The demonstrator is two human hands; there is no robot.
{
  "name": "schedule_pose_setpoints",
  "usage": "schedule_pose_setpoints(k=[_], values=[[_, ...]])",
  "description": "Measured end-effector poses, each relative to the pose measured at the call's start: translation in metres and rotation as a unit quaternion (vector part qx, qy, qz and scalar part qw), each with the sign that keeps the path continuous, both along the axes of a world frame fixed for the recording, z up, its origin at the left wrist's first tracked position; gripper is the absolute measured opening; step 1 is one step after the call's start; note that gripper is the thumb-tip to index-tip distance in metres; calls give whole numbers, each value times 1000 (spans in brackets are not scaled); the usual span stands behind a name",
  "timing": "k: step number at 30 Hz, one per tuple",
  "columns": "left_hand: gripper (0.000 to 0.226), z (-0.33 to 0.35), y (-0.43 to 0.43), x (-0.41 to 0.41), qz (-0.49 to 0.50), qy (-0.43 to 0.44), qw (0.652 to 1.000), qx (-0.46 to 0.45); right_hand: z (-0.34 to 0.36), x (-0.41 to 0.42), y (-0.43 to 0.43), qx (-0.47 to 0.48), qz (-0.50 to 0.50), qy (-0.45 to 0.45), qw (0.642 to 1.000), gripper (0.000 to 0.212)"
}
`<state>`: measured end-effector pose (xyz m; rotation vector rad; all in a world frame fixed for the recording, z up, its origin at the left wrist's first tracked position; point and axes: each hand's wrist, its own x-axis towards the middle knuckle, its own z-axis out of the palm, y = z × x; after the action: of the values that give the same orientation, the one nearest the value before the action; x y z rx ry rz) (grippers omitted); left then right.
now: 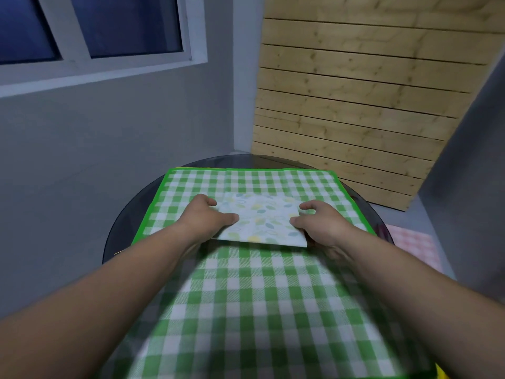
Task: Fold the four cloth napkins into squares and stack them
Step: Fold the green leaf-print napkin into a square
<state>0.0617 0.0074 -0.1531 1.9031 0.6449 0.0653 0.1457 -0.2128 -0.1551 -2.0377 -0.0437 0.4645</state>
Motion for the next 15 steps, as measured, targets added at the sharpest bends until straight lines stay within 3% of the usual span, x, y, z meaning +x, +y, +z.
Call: schedule_pose_setpoints(k=[6, 10, 15], values=[[65, 14, -30, -1, -1, -85, 995, -59, 17, -15, -33, 58, -37, -116, 991, 43], [64, 25, -71, 9, -22, -144, 973, -178, 34, -26, -79, 173, -135, -118, 968, 41], [53, 34, -153, 36, -69, -173, 943, -275, 44, -33, -159, 255, -208, -121, 937, 10]])
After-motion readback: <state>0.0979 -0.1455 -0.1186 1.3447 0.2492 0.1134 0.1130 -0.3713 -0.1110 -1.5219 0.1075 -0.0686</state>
